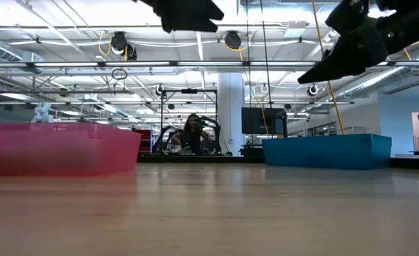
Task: Sort & place blocks by color
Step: Return to Home Position
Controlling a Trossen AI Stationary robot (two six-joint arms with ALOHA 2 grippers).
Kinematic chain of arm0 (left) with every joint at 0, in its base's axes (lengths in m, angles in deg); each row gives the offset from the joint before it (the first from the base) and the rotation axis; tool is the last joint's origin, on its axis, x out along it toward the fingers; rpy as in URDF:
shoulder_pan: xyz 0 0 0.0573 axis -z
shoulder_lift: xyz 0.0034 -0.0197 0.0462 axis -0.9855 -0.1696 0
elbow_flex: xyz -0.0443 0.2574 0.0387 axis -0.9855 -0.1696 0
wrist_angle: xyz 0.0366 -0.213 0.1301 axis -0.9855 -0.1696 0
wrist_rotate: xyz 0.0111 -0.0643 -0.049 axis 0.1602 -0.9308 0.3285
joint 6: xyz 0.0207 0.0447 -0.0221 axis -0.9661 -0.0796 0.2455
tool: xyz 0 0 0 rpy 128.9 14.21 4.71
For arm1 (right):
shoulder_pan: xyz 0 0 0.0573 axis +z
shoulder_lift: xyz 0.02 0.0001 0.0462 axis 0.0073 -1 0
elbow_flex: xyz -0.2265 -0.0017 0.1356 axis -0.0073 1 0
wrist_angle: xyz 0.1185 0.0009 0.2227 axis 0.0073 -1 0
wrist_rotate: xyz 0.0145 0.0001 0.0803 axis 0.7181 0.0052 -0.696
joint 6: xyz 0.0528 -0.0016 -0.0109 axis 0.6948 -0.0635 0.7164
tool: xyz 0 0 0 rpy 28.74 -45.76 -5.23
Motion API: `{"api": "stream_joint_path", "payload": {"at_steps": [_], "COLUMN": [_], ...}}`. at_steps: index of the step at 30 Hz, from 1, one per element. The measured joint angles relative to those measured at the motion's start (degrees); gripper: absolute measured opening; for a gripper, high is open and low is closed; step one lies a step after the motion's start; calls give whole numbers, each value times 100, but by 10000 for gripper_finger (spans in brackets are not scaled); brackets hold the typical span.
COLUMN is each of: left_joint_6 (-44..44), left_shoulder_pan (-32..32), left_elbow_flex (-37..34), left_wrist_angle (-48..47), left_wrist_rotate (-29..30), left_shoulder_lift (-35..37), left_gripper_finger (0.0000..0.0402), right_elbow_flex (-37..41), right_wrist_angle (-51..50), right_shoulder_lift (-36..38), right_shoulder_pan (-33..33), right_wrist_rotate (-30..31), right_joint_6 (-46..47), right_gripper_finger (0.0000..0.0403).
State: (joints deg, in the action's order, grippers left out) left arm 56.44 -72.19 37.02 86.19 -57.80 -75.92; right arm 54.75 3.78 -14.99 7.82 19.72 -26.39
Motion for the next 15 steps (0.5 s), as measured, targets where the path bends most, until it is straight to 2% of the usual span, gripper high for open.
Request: {"api": "stream_joint_path", "payload": {"at_steps": [5, 9, 15], "left_joint_6": [-4, -8, 107], "left_shoulder_pan": [-226, -391, -746], "left_elbow_flex": [-249, -504, -1089], "left_wrist_angle": [323, 782, 1630], "left_wrist_rotate": [-104, -336, -992], "left_shoulder_lift": [0, 0, 0], "left_gripper_finger": [241, 241, 241], "right_elbow_flex": [77, 77, 80], "right_wrist_angle": [15, 4, -80], "right_shoulder_lift": [354, 476, 476], "right_shoulder_pan": [-150, -191, -191], "right_wrist_rotate": [-422, -432, -462], "right_joint_6": [232, 278, 527], "right_gripper_finger": [160, 160, 160]}}
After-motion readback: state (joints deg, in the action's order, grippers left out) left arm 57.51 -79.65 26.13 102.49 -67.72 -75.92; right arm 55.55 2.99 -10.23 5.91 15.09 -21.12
